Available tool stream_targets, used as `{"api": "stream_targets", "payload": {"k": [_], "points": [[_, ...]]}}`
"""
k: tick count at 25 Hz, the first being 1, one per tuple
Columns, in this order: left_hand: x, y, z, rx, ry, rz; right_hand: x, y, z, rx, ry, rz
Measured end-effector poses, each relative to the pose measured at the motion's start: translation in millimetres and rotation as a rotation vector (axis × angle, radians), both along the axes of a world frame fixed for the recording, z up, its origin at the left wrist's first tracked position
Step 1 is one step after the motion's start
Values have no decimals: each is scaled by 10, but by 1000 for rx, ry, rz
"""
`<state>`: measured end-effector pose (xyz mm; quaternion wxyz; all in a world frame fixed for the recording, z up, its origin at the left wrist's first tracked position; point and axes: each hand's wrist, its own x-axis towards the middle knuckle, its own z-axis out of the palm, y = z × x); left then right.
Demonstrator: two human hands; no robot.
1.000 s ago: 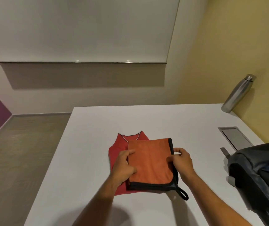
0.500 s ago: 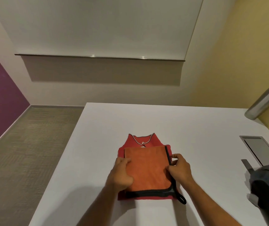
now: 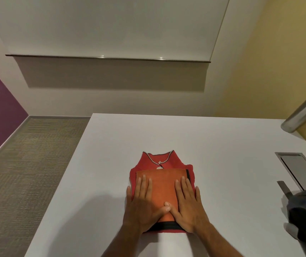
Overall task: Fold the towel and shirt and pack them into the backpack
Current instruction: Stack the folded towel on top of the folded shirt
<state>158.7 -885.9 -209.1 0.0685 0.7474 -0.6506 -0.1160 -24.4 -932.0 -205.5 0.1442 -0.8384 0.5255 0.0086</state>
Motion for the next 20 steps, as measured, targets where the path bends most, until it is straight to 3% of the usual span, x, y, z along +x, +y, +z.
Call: {"api": "stream_targets", "payload": {"k": [11,13,17,20], "points": [[99,15,-199,-2,92,-50,1,-16,-100,58,-6,-23],[125,5,-223,-49,114,-42,-7,-15,-48,69,-91,-57],[108,6,-181,-2,108,25,1,-51,0,70,-349,-338],[32,-5,-138,86,130,137,-9,-65,-56,181,-377,-349]]}}
